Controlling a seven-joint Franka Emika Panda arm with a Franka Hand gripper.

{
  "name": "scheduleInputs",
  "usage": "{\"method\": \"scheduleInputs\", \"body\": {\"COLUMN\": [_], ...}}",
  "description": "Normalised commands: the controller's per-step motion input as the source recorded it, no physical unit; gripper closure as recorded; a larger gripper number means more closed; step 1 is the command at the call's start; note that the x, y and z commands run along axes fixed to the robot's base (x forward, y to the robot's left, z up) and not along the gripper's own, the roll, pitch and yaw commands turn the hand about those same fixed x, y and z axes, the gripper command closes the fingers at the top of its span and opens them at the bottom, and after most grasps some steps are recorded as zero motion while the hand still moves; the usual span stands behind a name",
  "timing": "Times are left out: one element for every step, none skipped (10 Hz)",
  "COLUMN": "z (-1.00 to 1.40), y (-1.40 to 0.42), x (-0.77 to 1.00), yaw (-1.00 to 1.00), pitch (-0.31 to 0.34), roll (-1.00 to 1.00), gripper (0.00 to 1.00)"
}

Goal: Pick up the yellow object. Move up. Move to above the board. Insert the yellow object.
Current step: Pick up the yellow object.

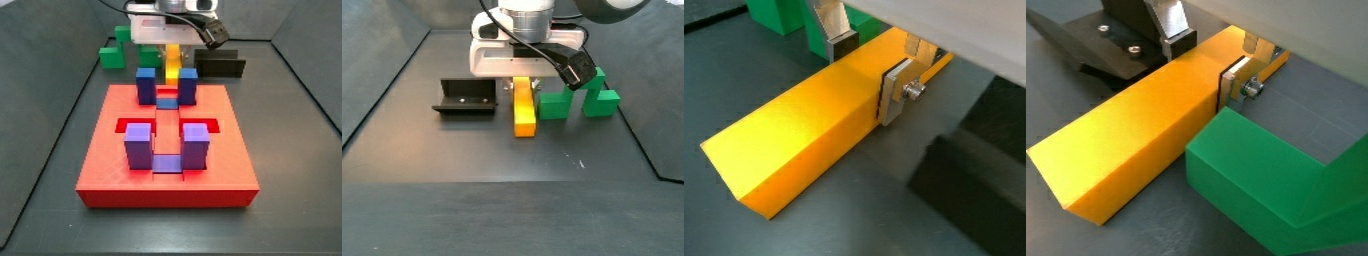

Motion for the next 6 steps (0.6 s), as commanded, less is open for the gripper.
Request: {"method": "scheduleInputs", "body": {"z": [0.00, 0.00, 0.00, 0.00, 0.00, 0.00], "y": [0.00, 0.00, 0.00, 0.00, 0.00, 0.00], "x": [0.00, 0.00, 0.00, 0.00, 0.00, 0.00], "yaw": [0.00, 0.00, 0.00, 0.00, 0.00, 0.00], "pitch": [0.000, 0.000, 0.000, 0.000, 0.000, 0.000], "roll": [0.00, 0.00, 0.00, 0.00, 0.00, 0.00], "gripper": [1.00, 1.00, 1.00, 1.00, 1.00, 1.00]}}
